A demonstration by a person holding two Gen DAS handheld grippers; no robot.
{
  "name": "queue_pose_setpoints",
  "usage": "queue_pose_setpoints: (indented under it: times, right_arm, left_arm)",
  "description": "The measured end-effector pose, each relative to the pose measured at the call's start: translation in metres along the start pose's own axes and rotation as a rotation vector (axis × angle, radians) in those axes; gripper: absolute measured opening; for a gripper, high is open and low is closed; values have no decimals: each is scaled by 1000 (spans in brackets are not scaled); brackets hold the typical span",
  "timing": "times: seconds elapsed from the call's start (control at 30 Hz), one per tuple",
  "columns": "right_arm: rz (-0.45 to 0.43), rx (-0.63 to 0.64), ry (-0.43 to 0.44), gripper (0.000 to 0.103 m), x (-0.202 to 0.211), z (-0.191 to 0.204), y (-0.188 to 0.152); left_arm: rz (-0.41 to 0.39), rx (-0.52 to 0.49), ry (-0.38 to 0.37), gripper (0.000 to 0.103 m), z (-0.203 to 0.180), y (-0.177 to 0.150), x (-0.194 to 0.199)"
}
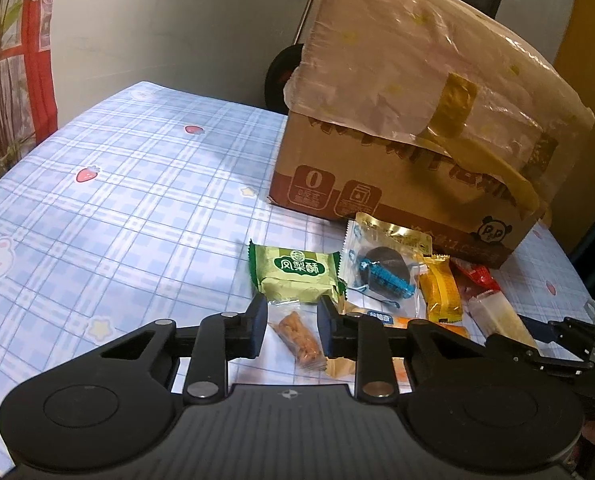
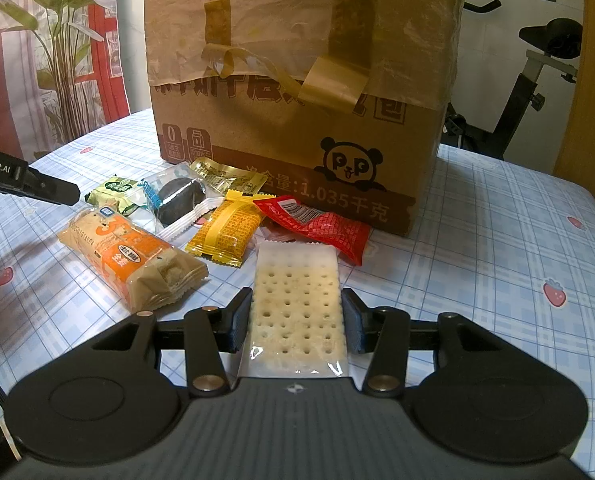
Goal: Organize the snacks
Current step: 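Grasp the small clear packet of brown stick snack with left tool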
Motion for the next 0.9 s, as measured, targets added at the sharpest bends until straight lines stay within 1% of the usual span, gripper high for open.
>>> queue_pose_setpoints:
  times: [0.17, 0.33, 0.5, 0.63, 0.77, 0.83, 0.9]
  right_arm:
    - [0, 0, 0, 49, 0, 0, 0]
    - [-1, 0, 0, 49, 0, 0, 0]
    - [0, -1, 1, 49, 1, 0, 0]
    - [-1, 0, 1, 49, 1, 0, 0]
    - [-1, 0, 1, 49, 1, 0, 0]
    - [-1, -1, 1, 49, 1, 0, 0]
    - [0, -1, 1, 49, 1, 0, 0]
  left_arm:
    - [12, 8, -9, 29, 0, -1, 3]
    - [20, 11, -40, 30, -1, -5, 11]
    - [29, 4, -46, 30, -5, -9, 12]
    - [38, -13, -31, 30, -6, -11, 8]
    - [59, -1, 10, 30, -1, -13, -4]
    - [71, 30, -6, 30, 4, -12, -9]
    - [78, 36, -11, 30, 3, -10, -14]
Point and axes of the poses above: each gripper's, at about its wrist camera, not at the fingertips, and x roughly against the way its jaws point, z to its left, y to its top, the point moved 2 cm from there along -x, roughly the way its jaws point, and after that the axes turned 13 degrees about y, right-handed, at the moved point
